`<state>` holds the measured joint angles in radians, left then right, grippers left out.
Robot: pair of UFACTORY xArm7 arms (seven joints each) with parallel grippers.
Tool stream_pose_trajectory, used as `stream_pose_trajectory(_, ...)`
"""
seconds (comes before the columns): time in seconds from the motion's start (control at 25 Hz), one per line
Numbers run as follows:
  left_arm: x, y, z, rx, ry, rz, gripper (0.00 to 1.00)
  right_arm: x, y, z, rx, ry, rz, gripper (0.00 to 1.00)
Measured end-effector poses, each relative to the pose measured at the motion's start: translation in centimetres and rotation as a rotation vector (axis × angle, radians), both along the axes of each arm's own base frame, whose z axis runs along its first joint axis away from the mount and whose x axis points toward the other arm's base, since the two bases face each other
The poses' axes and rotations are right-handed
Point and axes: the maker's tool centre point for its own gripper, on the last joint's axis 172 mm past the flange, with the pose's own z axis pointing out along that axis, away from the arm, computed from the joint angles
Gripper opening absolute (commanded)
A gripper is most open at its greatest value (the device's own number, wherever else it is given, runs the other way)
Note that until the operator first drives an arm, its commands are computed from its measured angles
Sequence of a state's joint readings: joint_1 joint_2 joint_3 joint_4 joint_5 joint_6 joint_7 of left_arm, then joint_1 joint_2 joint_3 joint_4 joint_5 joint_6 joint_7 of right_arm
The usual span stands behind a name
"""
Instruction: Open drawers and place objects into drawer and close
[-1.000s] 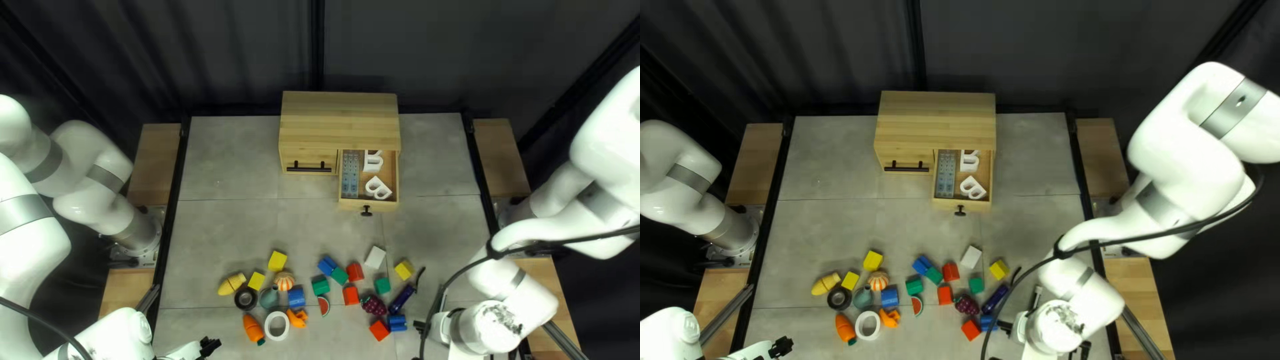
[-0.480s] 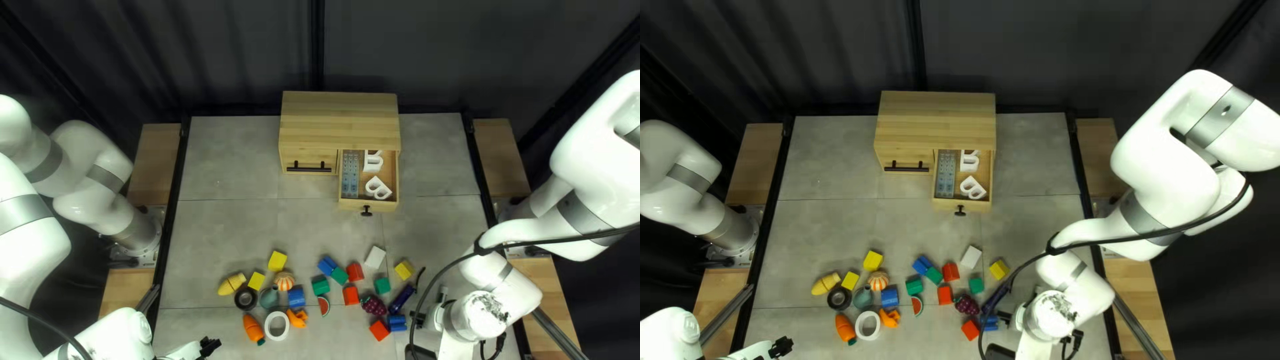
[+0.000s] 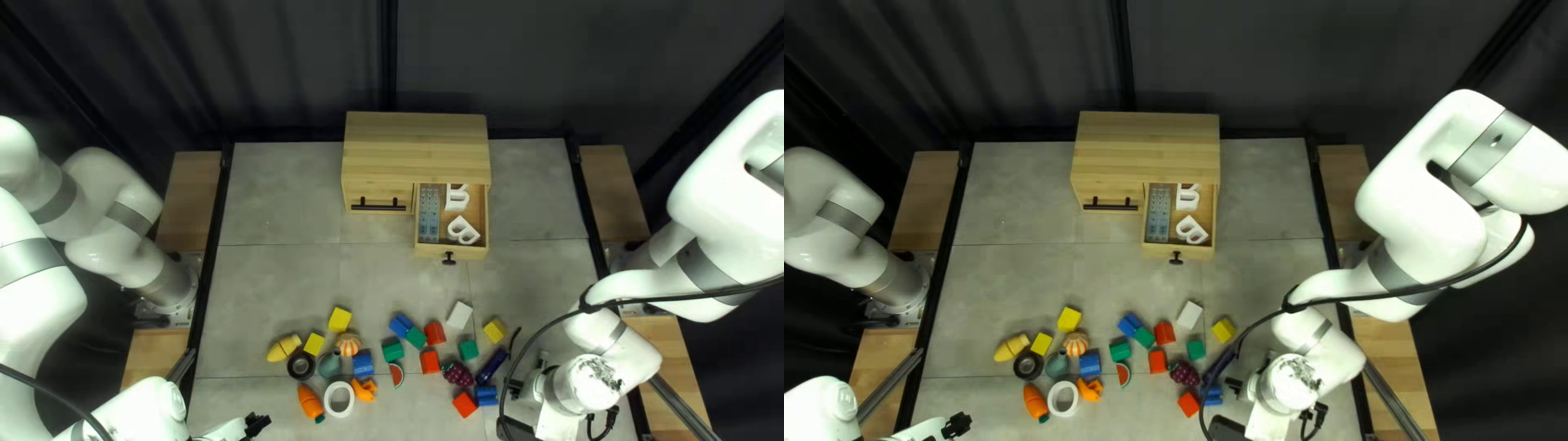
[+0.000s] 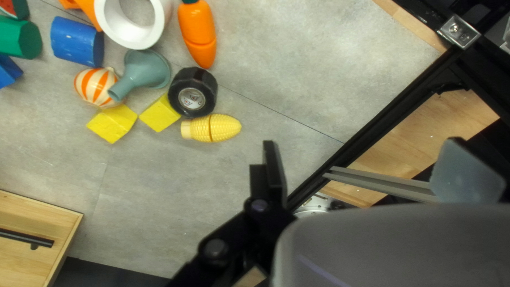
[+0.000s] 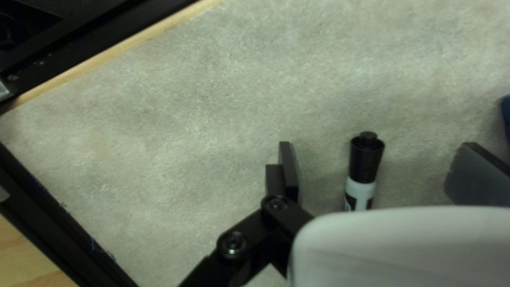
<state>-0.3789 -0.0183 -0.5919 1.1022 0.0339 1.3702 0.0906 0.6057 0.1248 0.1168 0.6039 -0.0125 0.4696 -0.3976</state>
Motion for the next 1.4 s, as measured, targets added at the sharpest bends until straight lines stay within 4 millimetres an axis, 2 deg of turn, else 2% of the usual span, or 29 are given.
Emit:
stream_pose_trajectory(0.4, 0.0, 0.0, 0.0, 0.000, 0.000, 0.000, 1.00, -0.1, -0.1, 0.6, -0.001, -0.007, -0.003, 0.01)
stream_pose_trajectory(0.56, 0.0, 0.0, 0.0, 0.000, 0.000, 0.000, 1.00, 0.0, -0.2, 2.5, 0.000, -0.018, -0.005, 0.01)
stream_pose_trajectory(0.76, 0.0, 0.0, 0.0, 0.000, 0.000, 0.000, 1.00, 0.2, -1.2, 6.7, 0.000, -0.043, -0.028, 0.00)
stream_pose_trajectory(1.0, 0.0, 0.0, 0.0, 0.000, 0.000, 0.000, 1.00, 1.2, -4.8, 11.8, -0.035, -0.071, -0.079, 0.01)
stream_pose_trajectory(1.2, 0.0, 0.0, 0.0, 0.000, 0.000, 0.000, 1.00, 2.7, -9.0, 16.3, -0.099, -0.082, -0.041, 0.01)
stream_pose_trajectory(1.4, 0.0, 0.0, 0.0, 0.000, 0.000, 0.000, 1.00, 5.0, -12.8, 18.9, -0.132, -0.108, 0.032, 0.00)
